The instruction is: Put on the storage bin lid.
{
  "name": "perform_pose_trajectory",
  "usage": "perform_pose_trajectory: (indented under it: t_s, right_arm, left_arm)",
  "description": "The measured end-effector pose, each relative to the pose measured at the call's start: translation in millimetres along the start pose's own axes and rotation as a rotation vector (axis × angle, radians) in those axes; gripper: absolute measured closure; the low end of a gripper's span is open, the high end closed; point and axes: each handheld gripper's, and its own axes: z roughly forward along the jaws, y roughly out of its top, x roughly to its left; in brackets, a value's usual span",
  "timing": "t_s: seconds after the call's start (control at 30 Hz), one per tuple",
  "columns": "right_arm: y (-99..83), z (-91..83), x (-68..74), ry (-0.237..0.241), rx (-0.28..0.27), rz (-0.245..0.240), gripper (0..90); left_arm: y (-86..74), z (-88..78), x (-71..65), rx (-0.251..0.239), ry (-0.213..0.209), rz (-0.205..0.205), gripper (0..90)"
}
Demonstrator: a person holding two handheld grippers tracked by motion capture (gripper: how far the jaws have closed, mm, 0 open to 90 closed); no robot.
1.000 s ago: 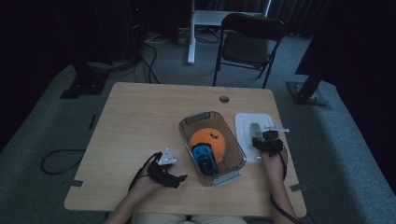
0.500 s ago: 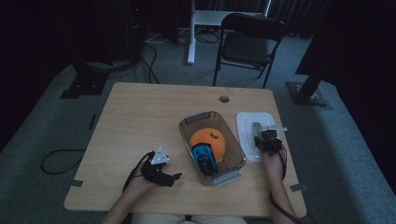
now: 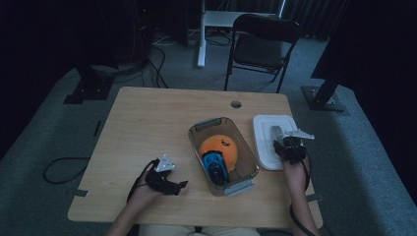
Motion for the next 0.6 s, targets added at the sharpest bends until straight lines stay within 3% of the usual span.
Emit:
perform_pose_trajectory:
  t_s: [0.23, 0.47, 0.6]
  right_arm:
    - [20.0, -42.5, 10.8, 0.007, -0.091, -0.019, 67.1]
    - [32.3, -79.7, 29.5, 0.076, -0.176, -0.039, 67.1]
    - [34.6, -92.5, 46.9, 0.125, -0.190, -0.062, 67.1]
  left_arm:
    - [-1.5, 3.4, -0.4, 0.019, -0.001, 0.006, 11.3]
    - [-2.7, 5.2, -2.1, 0.030, -0.005, 0.011, 11.3]
    - [-2.3, 4.8, -2.1, 0.037, -0.004, 0.016, 11.3]
